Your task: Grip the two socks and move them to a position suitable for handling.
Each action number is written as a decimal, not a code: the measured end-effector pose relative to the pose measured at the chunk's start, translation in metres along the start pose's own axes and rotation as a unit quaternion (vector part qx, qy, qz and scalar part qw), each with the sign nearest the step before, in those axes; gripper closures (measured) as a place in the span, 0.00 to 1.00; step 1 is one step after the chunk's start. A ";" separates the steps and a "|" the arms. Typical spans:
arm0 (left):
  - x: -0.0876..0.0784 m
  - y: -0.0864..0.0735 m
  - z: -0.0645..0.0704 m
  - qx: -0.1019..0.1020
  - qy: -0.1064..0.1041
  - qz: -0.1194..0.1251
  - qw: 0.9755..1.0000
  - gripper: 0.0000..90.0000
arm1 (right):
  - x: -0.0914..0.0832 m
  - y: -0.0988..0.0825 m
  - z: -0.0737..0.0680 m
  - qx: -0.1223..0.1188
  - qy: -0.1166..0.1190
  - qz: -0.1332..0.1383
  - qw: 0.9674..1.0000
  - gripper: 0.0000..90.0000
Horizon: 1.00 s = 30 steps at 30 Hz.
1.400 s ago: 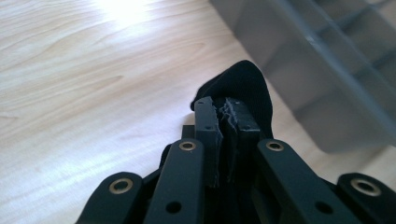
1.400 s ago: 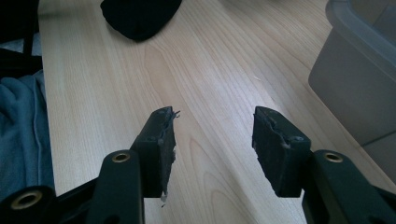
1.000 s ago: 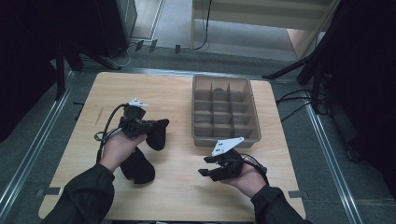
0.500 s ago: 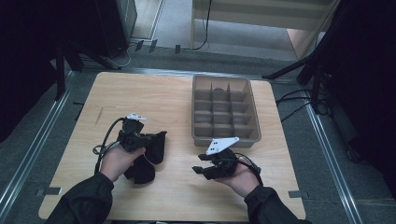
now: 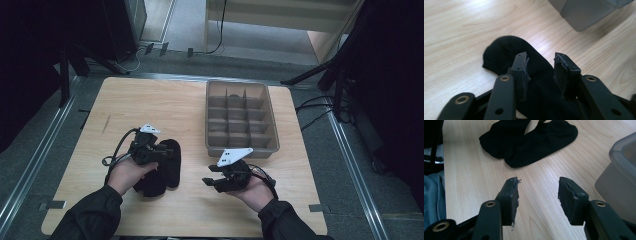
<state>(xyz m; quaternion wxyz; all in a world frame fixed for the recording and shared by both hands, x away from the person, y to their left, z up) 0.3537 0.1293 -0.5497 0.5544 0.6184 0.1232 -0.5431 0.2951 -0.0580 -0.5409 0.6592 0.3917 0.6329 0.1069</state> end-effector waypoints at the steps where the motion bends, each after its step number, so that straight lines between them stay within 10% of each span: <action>1: -0.002 0.001 -0.001 0.001 0.001 0.003 1.000 0.66 | 0.000 0.000 0.000 0.005 0.001 0.000 1.000 0.58; 15: -0.039 -0.024 -0.034 0.013 0.030 0.019 0.999 0.68 | 0.016 0.024 -0.017 0.022 0.004 0.028 0.999 0.70; 21: -0.055 -0.046 -0.046 -0.003 0.021 0.019 1.000 0.87 | 0.038 0.040 -0.034 0.017 0.006 0.030 0.999 0.82; 30: -0.050 -0.076 -0.067 -0.027 0.021 0.002 0.999 0.90 | 0.076 0.061 -0.065 0.017 0.024 0.036 0.999 0.95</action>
Point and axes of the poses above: each handheld gripper's, and its own axes: x roughly forward along the jaws, y roughly out of its top, z roughly to its right, the point moved 9 cm from there along x, roughly forward along the jaws, and after that the axes turned 6 degrees about -z, right-handed, at the moved point
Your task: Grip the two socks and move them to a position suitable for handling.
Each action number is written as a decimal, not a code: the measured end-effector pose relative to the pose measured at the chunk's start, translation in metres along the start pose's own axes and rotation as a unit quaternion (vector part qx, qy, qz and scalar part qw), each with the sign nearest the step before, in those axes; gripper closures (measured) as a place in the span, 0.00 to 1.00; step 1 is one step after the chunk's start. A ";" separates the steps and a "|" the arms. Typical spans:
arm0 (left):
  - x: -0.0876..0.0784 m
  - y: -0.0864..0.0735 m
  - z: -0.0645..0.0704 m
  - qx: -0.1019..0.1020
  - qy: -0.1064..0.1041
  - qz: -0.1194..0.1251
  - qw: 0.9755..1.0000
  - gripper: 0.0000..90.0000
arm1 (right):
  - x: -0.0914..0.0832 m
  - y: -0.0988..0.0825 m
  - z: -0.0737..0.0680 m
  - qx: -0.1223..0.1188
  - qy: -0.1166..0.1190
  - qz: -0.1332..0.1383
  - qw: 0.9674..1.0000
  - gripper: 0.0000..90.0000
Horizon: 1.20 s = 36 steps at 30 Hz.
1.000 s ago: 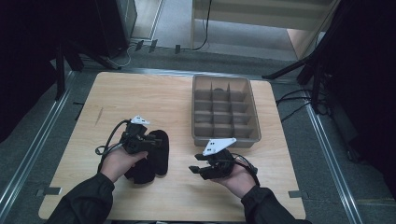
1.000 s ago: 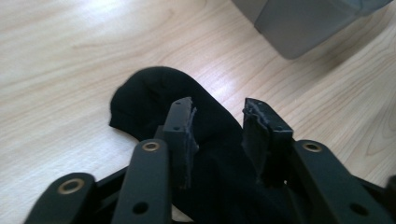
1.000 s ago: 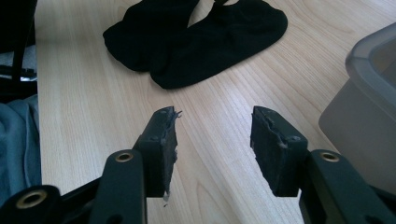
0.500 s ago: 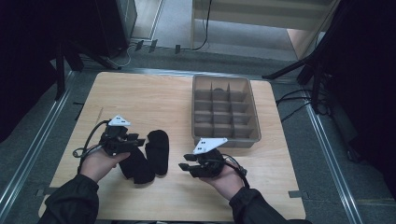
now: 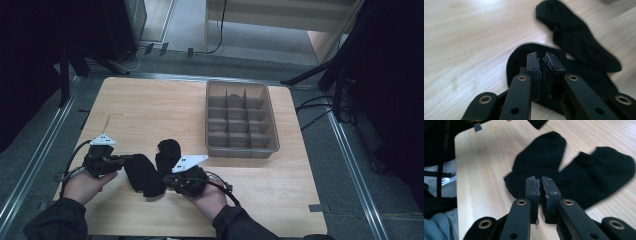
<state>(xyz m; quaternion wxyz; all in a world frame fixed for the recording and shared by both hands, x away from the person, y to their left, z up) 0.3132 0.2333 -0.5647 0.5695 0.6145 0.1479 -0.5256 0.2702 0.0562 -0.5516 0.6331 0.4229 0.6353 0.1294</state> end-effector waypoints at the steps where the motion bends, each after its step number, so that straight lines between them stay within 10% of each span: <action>1: 0.002 -0.001 -0.002 0.000 0.002 -0.003 1.000 0.90 | 0.004 0.001 -0.003 0.001 0.002 0.001 1.000 0.96; 15: 0.026 -0.018 -0.001 0.022 0.007 -0.048 0.999 0.95 | 0.055 -0.017 -0.015 -0.009 0.004 -0.046 0.999 0.97; 36: 0.021 -0.041 0.012 0.013 0.001 -0.077 0.997 0.94 | 0.048 -0.023 0.029 -0.002 -0.005 -0.058 0.998 0.91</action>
Point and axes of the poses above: each handheld gripper's, and its own axes: x roughly forward along the jaws, y roughly out of its top, z roughly to its right, the point moved 9 cm from there along x, roughly forward along the jaws, and after that the axes turned 6 degrees about -z, right-handed, at the moved point
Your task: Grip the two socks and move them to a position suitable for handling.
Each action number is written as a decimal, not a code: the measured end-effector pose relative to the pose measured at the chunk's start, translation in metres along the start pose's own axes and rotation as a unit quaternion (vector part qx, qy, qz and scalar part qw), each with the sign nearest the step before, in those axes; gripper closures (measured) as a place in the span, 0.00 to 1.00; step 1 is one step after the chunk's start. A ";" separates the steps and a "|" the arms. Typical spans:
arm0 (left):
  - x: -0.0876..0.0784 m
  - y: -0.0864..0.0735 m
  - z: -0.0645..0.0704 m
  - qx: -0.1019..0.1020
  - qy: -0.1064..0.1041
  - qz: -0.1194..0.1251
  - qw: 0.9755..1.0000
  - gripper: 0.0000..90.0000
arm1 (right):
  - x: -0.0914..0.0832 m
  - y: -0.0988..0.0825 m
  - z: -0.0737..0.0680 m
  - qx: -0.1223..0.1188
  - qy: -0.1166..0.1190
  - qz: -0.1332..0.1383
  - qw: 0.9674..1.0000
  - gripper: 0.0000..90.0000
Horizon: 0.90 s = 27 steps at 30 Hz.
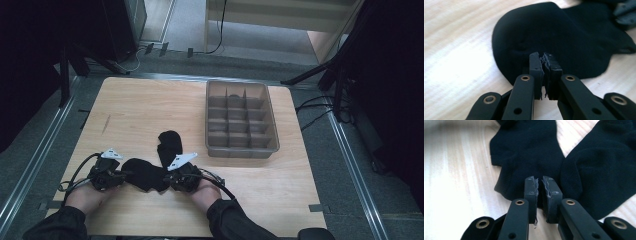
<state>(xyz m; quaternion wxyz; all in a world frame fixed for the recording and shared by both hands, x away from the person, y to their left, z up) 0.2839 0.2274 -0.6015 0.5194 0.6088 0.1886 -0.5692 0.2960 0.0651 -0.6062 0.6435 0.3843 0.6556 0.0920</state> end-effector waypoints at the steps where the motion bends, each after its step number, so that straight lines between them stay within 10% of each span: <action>1: 0.000 -0.001 0.002 -0.001 -0.003 -0.001 1.000 0.94 | 0.000 0.001 0.002 0.001 0.000 0.000 1.000 0.91; 16: -0.023 0.012 0.003 -0.012 0.006 0.057 0.998 0.86 | -0.032 0.025 0.016 0.010 -0.015 0.038 0.999 0.79; 27: -0.032 0.012 -0.013 -0.039 0.005 0.079 0.996 0.83 | -0.008 0.013 0.028 0.004 -0.039 0.003 0.999 0.79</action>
Point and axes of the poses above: each handheld gripper's, and its own axes: x roughly forward along the jaws, y roughly out of its top, z roughly to its right, the point moved 9 cm from there along x, roughly forward along the jaws, and after that the axes turned 6 degrees about -z, right-handed, at the moved point
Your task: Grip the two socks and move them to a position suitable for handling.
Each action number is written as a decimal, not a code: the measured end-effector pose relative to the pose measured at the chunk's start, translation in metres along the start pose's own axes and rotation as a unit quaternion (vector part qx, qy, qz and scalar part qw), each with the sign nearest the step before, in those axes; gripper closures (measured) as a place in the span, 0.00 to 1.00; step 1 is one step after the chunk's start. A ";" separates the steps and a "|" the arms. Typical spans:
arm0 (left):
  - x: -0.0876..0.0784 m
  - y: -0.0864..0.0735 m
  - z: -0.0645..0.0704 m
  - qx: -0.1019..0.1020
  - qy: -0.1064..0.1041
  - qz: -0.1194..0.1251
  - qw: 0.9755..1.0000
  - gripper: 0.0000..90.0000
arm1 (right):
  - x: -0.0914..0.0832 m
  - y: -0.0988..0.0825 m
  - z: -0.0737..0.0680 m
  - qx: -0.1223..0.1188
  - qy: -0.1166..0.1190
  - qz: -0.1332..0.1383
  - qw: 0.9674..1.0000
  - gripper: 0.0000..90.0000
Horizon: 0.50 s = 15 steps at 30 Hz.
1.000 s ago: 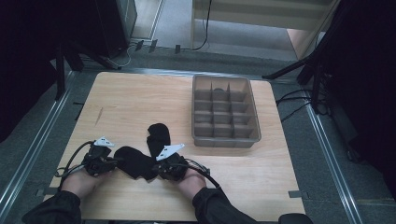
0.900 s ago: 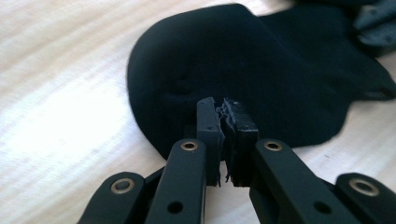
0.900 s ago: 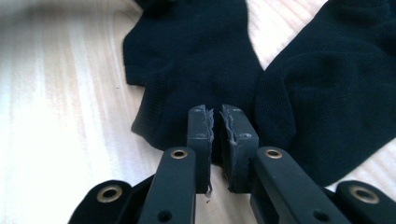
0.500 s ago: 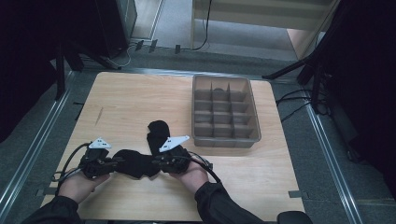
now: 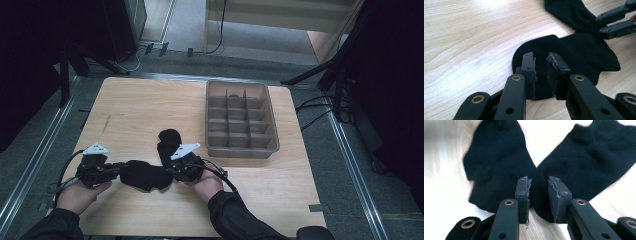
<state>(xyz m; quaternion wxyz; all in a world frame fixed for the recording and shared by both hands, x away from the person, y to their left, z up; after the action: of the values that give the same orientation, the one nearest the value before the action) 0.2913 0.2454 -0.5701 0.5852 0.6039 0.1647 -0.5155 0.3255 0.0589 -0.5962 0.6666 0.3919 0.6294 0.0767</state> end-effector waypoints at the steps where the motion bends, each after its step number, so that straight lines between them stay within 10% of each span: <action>1: 0.000 0.000 -0.001 -0.002 0.000 0.001 1.000 0.83 | 0.003 -0.002 0.000 0.002 0.000 -0.007 1.000 0.81; 15: -0.001 0.000 -0.003 -0.006 -0.003 0.000 1.000 0.83 | -0.004 -0.001 0.008 -0.001 -0.013 -0.012 1.000 0.97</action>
<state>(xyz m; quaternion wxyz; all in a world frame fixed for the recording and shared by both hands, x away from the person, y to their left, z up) 0.2920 0.2483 -0.5703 0.5891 0.5988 0.1664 -0.5164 0.3314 0.0524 -0.5948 0.6758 0.3847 0.6255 0.0640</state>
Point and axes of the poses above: each handheld gripper's, and its own axes: x roughly forward along the jaws, y roughly out of its top, z roughly to its right, the point moved 9 cm from there along x, roughly forward along the jaws, and after that the axes turned 6 degrees about -z, right-handed, at the moved point
